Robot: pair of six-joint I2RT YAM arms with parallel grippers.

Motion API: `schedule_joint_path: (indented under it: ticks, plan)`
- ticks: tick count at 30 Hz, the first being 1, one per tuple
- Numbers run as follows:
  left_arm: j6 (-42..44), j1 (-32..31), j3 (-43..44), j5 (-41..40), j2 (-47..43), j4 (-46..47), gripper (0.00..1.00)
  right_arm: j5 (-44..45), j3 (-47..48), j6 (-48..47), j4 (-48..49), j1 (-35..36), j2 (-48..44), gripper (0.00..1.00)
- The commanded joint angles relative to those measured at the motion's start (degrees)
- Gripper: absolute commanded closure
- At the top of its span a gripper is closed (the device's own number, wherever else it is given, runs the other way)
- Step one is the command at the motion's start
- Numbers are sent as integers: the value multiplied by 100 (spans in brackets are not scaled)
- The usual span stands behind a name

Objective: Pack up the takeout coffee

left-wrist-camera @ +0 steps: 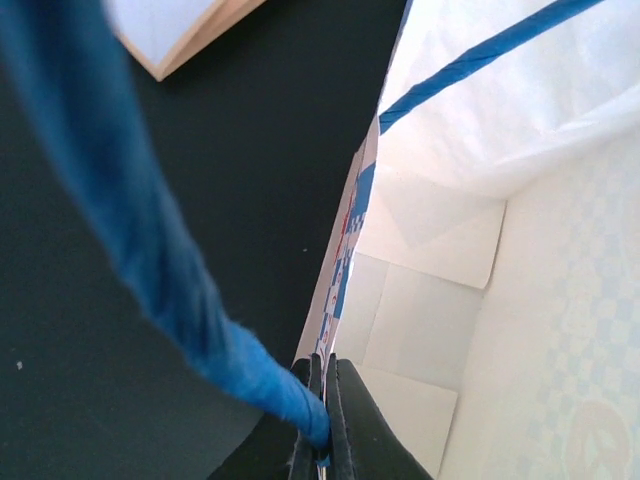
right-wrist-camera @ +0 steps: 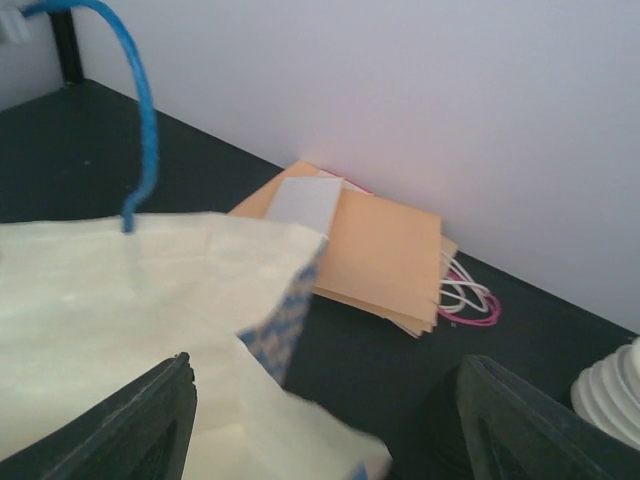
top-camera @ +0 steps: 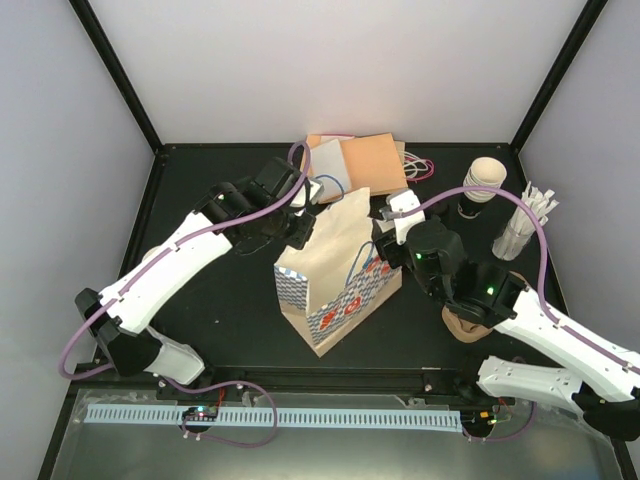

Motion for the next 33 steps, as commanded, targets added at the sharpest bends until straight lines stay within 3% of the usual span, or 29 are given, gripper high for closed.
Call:
schedule_joint_path:
  ticks: [1,4,13,26,33]
  plan:
    - [-389,97,169,-684,-220,-112,98,915,107,222,-209,-43,-53,25]
    - [-505,209,102,-859,-299,-100,98,963,155,422,-330,-237,-145,24]
    - [-857,530,-117,-1215,-808,166,99,-22,155,989,-635,-983,-114,19]
    - [-1364,1723,-621,100,-1141,940,99,-1280,84,2099,-943,-2533,26,18]
    - [-1474,2217,-536,423,-850,1376,98,-1568,-88,2218,-851,-2660,46,17]
